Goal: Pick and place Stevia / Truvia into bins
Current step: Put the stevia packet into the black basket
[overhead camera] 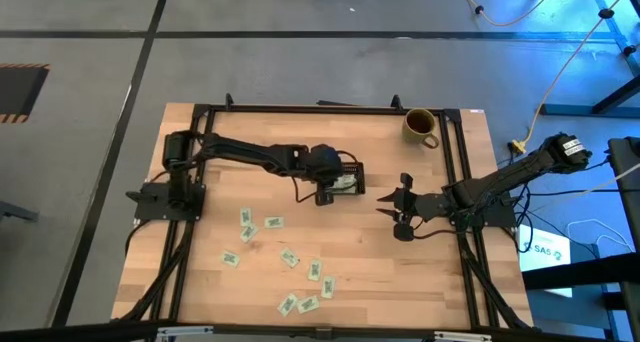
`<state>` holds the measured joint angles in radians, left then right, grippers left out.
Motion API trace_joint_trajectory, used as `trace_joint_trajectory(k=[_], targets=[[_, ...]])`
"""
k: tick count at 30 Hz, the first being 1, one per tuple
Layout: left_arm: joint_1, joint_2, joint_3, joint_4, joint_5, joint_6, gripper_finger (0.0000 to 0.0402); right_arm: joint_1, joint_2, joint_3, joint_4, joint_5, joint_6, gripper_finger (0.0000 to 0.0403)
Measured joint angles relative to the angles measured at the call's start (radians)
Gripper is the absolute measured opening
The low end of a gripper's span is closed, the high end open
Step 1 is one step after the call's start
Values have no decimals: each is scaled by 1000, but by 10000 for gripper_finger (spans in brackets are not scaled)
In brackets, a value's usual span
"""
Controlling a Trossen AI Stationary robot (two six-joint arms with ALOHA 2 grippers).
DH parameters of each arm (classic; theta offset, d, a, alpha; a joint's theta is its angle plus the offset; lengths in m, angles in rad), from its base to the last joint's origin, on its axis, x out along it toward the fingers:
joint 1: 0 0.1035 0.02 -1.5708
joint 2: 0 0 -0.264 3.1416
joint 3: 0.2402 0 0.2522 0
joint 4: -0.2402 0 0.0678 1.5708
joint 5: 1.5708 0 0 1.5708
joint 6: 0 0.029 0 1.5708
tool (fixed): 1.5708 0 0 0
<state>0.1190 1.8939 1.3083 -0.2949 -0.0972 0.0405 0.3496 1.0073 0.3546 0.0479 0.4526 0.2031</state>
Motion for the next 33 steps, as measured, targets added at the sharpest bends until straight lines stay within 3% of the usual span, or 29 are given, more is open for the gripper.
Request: trace_joint_trajectory(k=[7, 12, 16, 22, 29, 33], targets=[[-18, -121, 1, -140, -17, -23, 47, 0, 0, 0, 0, 0, 1, 131], [-56, -243, -8, -355, -17, -103, 43, 0, 0, 0, 7, 0, 6, 131], [-97, -330, -71, -407, -21, -199, 38, 0, 0, 0, 59, 0, -3, 131], [-174, -417, -230, -407, -84, -392, 45, 0, 0, 0, 79, 0, -5, 131], [-268, -382, -402, -302, -88, -401, 71, 0, 0, 0, 84, 0, -3, 131], [-299, -344, -431, -232, -73, -404, 73, 0, 0, 0, 84, 0, -3, 131]])
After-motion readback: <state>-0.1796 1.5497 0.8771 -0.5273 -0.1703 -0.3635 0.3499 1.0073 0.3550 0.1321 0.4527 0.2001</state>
